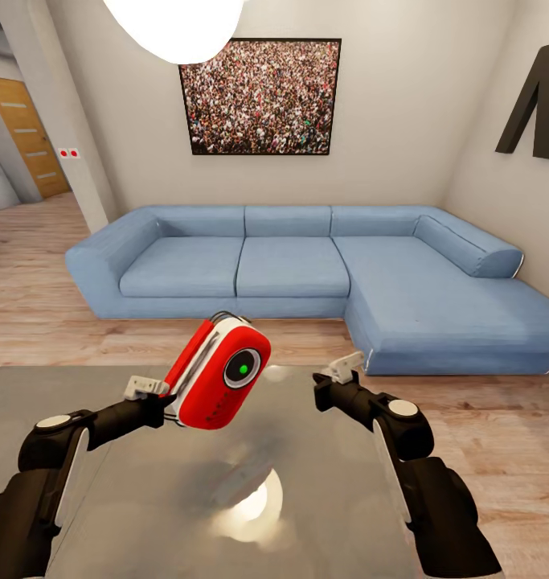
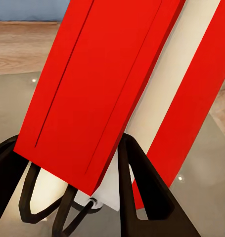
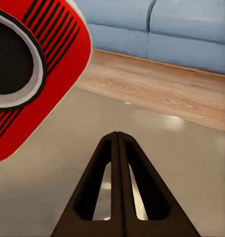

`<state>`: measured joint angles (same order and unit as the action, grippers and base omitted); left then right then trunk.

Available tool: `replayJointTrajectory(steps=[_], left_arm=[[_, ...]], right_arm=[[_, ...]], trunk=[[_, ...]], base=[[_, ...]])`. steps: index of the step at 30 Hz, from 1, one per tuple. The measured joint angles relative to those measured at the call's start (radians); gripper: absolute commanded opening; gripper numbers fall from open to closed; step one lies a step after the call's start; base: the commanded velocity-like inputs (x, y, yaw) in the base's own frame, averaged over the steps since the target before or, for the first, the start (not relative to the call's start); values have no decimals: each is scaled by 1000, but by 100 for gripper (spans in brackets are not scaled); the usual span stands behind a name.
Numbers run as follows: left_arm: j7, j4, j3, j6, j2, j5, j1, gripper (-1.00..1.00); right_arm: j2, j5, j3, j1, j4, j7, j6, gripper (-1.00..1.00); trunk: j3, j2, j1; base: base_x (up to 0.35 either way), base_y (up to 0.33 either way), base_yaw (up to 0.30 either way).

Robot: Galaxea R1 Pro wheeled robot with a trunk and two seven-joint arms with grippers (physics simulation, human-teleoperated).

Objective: Turn on the radio receiver that's on the table in the living room.

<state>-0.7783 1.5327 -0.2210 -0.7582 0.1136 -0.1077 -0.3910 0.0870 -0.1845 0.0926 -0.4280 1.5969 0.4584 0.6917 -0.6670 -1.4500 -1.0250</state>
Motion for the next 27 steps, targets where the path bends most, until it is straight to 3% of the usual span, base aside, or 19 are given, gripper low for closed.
replayJointTrajectory(steps=[6,8,13,24,25,26,27], left_arm=[[30,-2,0,2,0,-5,0,-100],[62,-2,0,1,0,1,0,-100],[70,-2,0,0,0,-1,0,-100],[95,-20,0,3,2,-4,0,-100],[107,-21,0,1,3,0,0,-100],[140,-23,0,1,4,5,0,-100],[149,-24,-1,7,5,-17,0,-100]], right_arm=[[-16,0,-33,0,0,-25,0,-100],[-30,-2,-77,0,0,-30,-1,-100],[-36,-1,-92,0,0,-37,0,-100],[-50,0,-96,0,0,-167,0,-100],[-50,0,-100,0,0,-180,0,-100],[-50,-2,-129,0,0,-220,0,-100],[-50,-1,-144,0,0,-234,0,-100]], trunk=[[0,0,0],[0,0,0],[0,0,0],[0,0,0],[0,0,0],[0,0,0],[0,0,0]], base=[[0,0,0],[0,0,0],[0,0,0],[0,0,0],[0,0,0],[0,0,0],[0,0,0]])
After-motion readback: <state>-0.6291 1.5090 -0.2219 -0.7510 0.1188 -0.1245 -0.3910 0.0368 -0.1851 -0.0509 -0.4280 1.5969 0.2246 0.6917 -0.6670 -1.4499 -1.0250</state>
